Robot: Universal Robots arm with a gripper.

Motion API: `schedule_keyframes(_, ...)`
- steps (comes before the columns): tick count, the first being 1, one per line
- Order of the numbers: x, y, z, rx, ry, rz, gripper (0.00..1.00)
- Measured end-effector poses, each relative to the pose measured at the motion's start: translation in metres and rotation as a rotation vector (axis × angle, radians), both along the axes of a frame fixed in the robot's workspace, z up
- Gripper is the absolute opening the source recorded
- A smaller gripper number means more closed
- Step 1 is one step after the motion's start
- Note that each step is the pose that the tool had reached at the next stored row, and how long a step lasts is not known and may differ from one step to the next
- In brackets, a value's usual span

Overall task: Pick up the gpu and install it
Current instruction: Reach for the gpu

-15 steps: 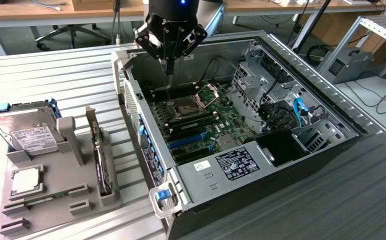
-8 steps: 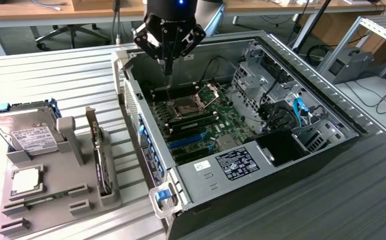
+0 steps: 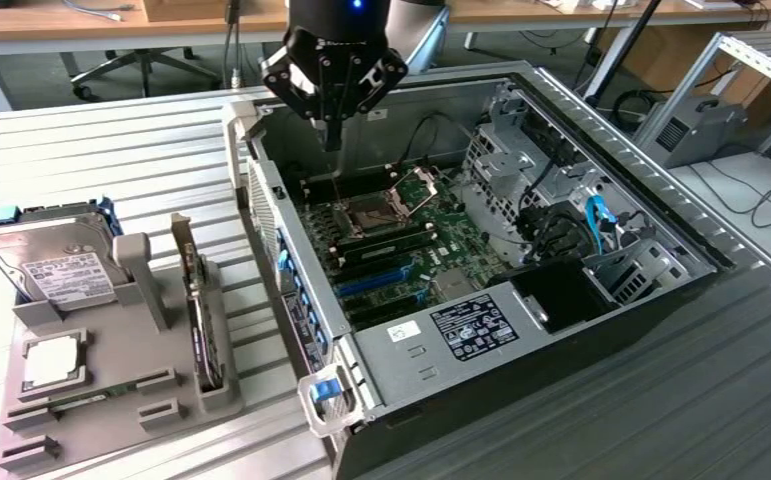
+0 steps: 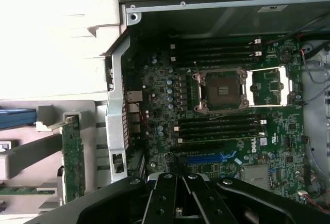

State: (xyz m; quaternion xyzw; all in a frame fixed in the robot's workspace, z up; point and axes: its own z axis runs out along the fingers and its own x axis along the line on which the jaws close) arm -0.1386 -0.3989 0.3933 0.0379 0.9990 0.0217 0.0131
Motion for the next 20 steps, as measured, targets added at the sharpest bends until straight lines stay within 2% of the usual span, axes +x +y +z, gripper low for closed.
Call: schedule_keyframes(20,-0.0075,0.0,0.0,0.0,0.0,0.0,0.11)
